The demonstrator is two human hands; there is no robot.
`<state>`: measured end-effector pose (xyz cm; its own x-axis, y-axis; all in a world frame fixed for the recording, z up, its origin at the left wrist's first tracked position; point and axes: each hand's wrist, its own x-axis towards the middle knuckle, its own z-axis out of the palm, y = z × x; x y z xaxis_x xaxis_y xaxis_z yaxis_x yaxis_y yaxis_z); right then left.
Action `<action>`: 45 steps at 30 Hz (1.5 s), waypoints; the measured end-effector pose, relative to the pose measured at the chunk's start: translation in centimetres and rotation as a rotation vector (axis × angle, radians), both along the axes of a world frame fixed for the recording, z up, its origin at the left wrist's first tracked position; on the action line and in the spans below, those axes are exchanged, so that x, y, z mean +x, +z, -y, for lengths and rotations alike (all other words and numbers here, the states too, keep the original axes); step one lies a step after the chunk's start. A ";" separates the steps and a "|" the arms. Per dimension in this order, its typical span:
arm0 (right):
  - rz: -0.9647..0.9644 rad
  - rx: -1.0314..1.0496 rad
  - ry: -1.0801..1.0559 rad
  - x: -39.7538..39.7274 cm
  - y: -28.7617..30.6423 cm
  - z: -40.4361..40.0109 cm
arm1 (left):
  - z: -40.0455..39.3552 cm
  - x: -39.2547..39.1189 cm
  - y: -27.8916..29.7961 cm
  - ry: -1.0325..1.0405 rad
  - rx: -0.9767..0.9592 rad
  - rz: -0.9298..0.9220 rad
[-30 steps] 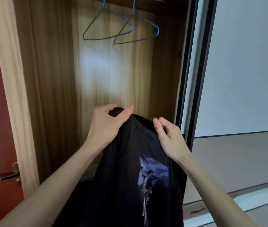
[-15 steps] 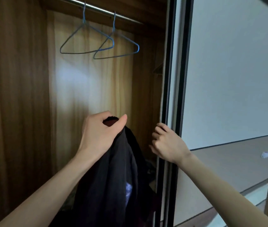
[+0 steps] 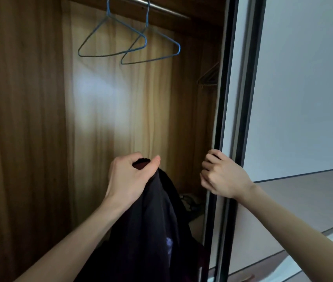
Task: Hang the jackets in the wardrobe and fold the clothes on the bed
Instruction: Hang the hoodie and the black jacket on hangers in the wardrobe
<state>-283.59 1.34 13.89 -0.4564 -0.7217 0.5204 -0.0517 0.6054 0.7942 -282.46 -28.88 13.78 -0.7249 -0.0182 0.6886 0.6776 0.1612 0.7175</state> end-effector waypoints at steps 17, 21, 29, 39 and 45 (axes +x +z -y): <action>-0.011 -0.031 -0.041 -0.7 -0.4 -7.8 | -3.5 -1.5 0.1 0.097 -0.089 0.064; -0.018 -0.061 -0.020 -0.9 -0.2 -9.9 | -4.4 -1.8 0.7 0.122 -0.090 0.083; -0.011 -0.069 -0.022 -1.1 -0.2 -13.8 | -5.3 -1.5 2.4 0.158 -0.080 0.067; -0.128 -0.112 -0.044 -2.9 -0.7 -15.8 | -4.3 -1.0 6.3 0.223 -0.096 0.054; -0.195 -0.351 0.191 -4.2 4.0 -9.5 | -4.0 -1.6 9.5 0.346 -0.165 0.018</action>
<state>-287.83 10.84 17.94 -0.2013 -0.5473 0.8123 -0.0584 0.8346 0.5478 -284.05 -24.87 23.29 -0.7075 -0.1539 0.6898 0.5504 0.4922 0.6744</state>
